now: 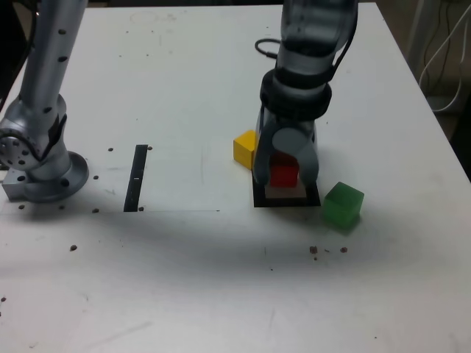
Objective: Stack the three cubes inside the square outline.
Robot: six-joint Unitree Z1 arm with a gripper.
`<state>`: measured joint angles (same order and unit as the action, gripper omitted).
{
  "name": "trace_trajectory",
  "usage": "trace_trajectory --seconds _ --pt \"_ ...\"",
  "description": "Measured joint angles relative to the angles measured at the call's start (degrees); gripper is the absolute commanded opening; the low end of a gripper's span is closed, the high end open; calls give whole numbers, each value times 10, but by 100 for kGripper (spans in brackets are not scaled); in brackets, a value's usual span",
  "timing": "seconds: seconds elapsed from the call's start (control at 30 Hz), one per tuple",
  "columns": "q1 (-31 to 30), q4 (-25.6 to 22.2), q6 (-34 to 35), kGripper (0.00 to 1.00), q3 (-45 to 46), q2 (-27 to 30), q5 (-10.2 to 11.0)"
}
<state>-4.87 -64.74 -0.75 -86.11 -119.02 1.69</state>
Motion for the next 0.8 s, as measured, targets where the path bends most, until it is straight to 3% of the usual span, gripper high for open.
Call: trace_trajectory --seconds 0.27,0.43,0.53,0.7,0.8 --pt "0 37 0 18 26 0 -11" --pt "0 49 0 26 32 1 -10" --pt "-1 50 0 39 33 1 -7" --pt "-2 50 0 75 33 0 3" --pt "-1 51 0 89 33 -10 13"
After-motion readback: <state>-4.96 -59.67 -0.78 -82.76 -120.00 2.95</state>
